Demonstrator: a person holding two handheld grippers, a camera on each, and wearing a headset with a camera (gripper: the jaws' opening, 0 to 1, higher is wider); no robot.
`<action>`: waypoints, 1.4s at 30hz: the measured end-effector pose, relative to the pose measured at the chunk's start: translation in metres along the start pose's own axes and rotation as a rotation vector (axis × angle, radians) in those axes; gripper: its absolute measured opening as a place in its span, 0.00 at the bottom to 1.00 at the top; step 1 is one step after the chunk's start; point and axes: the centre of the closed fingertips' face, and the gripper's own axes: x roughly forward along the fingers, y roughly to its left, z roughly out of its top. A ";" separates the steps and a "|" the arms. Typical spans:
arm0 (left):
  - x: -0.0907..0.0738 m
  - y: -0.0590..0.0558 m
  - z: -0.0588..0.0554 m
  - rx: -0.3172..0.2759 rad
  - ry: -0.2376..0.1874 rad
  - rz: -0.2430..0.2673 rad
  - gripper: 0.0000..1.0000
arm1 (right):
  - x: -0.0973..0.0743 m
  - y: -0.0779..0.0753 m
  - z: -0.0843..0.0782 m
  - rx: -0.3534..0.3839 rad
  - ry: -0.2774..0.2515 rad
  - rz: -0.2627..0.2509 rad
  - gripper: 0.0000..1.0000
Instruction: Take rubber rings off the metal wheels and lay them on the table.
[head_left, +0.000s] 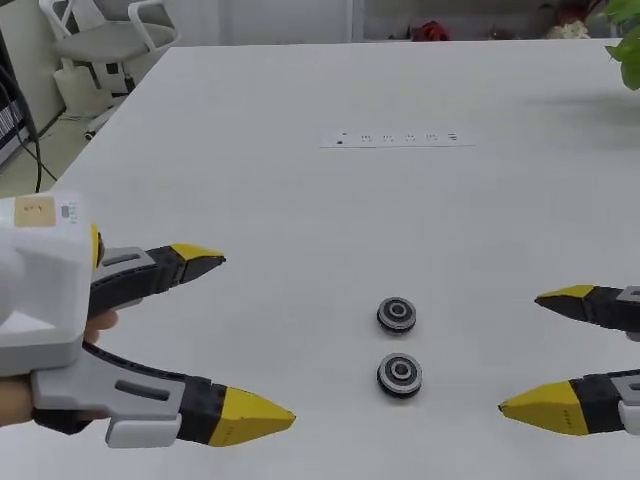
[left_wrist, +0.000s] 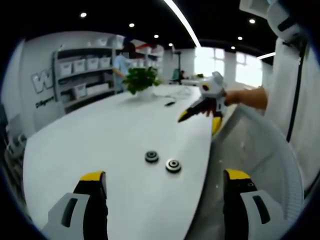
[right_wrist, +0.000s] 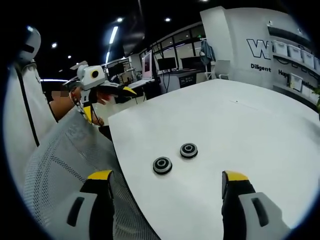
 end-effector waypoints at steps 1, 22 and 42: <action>0.001 0.000 0.001 0.003 0.000 -0.002 0.99 | 0.000 0.000 0.001 -0.001 -0.001 0.002 0.85; 0.017 0.001 0.011 0.038 0.013 -0.040 0.97 | 0.016 0.004 0.015 -0.029 0.000 0.051 0.84; 0.046 -0.005 0.031 0.061 -0.081 -0.101 0.89 | 0.037 0.014 0.009 -0.082 0.018 0.131 0.79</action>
